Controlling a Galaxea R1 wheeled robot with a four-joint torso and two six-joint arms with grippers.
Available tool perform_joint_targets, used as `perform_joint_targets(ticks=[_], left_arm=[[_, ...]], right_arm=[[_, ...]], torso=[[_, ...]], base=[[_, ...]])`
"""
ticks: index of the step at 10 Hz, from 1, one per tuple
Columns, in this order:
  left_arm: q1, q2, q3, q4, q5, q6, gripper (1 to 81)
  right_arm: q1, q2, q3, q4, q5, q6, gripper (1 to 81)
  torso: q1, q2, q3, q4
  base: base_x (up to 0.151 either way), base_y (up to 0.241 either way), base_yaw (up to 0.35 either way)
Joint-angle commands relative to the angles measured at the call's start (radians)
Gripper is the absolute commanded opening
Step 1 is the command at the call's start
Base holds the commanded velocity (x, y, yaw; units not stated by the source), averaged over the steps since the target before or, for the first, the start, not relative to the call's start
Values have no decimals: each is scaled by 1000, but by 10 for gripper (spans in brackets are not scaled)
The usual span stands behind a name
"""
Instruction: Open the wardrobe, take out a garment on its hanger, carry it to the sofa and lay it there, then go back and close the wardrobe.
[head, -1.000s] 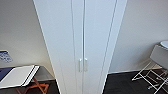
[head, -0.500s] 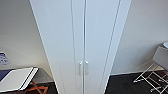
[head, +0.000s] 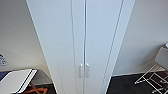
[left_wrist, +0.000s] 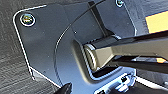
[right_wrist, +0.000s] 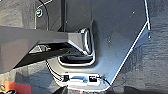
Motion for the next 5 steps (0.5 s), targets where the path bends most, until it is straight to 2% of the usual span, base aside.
perform_joint_targets(ticks=[1, 5], left_arm=[[-23, -9, 8, 11, 58, 7, 811], [-23, -15, 17, 11, 58, 4, 811]], right_arm=[[32, -21, 8, 5, -65, -5, 811], [36, -47, 49, 11, -67, -4, 811]], torso=[[0, 0, 0, 0], [1, 1, 0, 0]], base=[[74, 0, 0], [0, 0, 0]])
